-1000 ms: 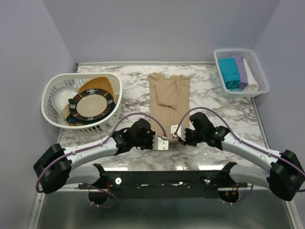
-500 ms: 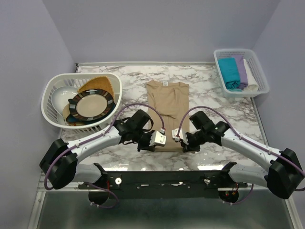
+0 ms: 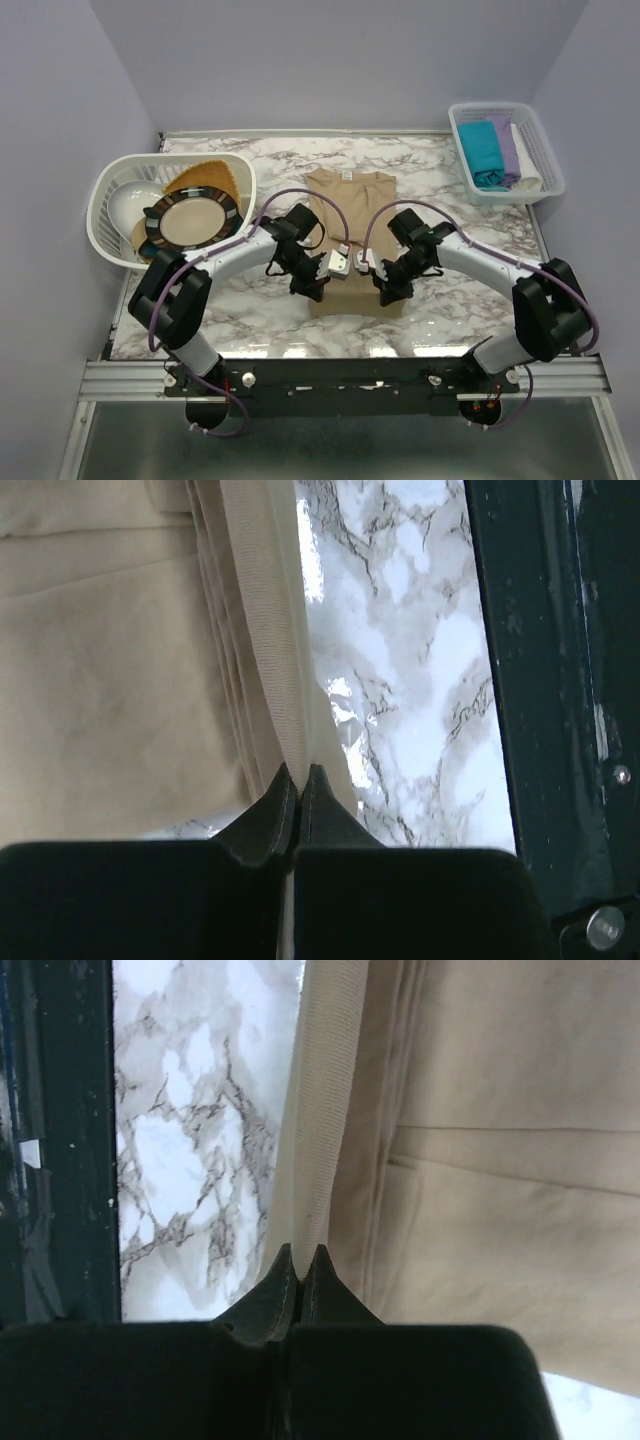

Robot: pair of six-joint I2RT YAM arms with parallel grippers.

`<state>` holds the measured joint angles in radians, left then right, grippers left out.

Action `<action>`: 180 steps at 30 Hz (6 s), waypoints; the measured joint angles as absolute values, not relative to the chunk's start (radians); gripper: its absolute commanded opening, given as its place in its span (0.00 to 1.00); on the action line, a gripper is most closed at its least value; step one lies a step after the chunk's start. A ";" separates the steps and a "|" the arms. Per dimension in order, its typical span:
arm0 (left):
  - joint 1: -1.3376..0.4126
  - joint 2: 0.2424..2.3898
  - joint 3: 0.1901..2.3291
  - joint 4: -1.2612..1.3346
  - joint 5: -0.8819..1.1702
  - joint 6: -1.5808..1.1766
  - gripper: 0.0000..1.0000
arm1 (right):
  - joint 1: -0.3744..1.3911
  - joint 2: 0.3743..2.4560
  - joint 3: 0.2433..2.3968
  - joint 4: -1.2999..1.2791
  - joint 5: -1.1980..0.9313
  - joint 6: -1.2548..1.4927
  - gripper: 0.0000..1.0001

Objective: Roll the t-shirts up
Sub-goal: Roll the T-shirt to the center of the board.

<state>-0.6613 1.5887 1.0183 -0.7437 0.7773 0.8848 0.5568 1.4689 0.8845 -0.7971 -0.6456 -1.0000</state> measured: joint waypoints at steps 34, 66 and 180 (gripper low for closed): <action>-0.508 1.694 1.064 -0.673 0.630 0.852 0.49 | 0.456 1.963 1.282 -1.054 -0.652 -1.141 0.16; -0.934 1.343 0.548 0.084 0.234 0.796 0.62 | 0.493 2.087 1.462 -1.181 -0.626 -1.164 0.15; -0.640 1.560 1.016 -0.557 0.709 0.680 0.00 | 0.553 1.481 0.907 -0.731 -0.646 -1.027 0.02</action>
